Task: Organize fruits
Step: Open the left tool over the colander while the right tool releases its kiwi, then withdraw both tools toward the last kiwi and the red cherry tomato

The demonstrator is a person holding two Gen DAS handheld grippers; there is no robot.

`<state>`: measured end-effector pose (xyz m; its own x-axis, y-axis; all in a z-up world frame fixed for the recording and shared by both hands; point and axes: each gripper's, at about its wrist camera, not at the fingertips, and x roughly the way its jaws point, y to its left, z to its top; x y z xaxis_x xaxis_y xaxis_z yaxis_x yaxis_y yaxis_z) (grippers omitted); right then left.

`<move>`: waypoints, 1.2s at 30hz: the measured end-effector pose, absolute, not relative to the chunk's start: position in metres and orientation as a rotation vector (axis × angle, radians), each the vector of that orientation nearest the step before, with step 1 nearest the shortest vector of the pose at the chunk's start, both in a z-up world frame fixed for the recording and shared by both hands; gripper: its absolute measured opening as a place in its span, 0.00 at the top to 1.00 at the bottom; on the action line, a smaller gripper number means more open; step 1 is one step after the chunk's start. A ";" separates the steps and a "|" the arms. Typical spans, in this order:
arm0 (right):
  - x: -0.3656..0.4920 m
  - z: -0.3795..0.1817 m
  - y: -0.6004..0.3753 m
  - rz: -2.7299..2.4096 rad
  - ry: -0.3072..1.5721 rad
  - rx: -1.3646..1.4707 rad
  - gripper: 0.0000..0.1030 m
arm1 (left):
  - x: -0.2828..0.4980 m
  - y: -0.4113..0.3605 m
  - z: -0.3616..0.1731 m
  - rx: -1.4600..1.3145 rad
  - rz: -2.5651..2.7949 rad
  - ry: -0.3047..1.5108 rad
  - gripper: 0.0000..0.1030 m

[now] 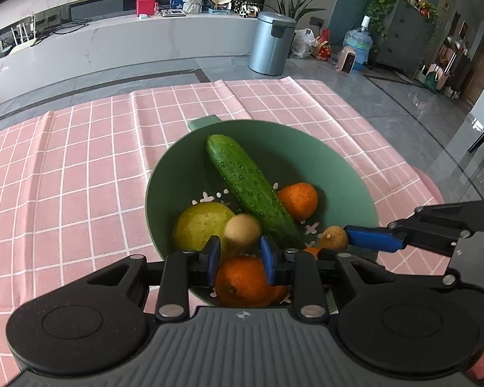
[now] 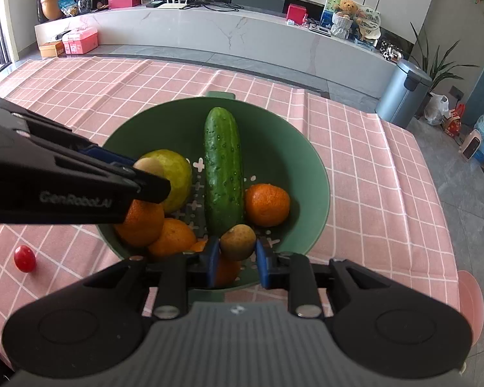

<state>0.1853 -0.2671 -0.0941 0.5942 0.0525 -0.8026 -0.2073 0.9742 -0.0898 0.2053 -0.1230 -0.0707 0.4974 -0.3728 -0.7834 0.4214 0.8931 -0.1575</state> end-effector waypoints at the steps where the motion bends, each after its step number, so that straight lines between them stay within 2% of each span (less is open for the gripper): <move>1: 0.186 -0.094 -0.267 0.151 0.923 -0.183 0.80 | 0.205 -0.123 -0.072 0.057 -0.482 0.937 0.64; 2: 0.186 -0.094 -0.267 0.148 0.922 -0.186 0.80 | 0.204 -0.122 -0.072 0.055 -0.483 0.936 0.58; 6: 0.184 -0.092 -0.264 0.148 0.911 -0.206 0.79 | 0.201 -0.118 -0.068 0.047 -0.487 0.914 0.48; 8: 0.181 -0.089 -0.262 0.135 0.896 -0.226 0.72 | 0.197 -0.115 -0.063 0.037 -0.486 0.892 0.45; 9: 0.180 -0.087 -0.261 0.125 0.882 -0.238 0.63 | 0.195 -0.112 -0.060 0.029 -0.485 0.879 0.43; 12: 0.174 -0.080 -0.256 0.114 0.851 -0.268 0.59 | 0.188 -0.104 -0.051 -0.001 -0.467 0.846 0.43; 14: 0.169 -0.074 -0.252 0.106 0.827 -0.280 0.52 | 0.183 -0.097 -0.044 -0.007 -0.460 0.826 0.43; 25: 0.135 -0.047 -0.221 0.135 0.719 -0.166 0.50 | 0.153 -0.048 -0.022 0.037 -0.451 0.827 0.43; 36: 0.113 -0.068 -0.165 0.247 0.767 -0.018 0.51 | 0.151 0.006 -0.039 0.054 -0.426 0.856 0.43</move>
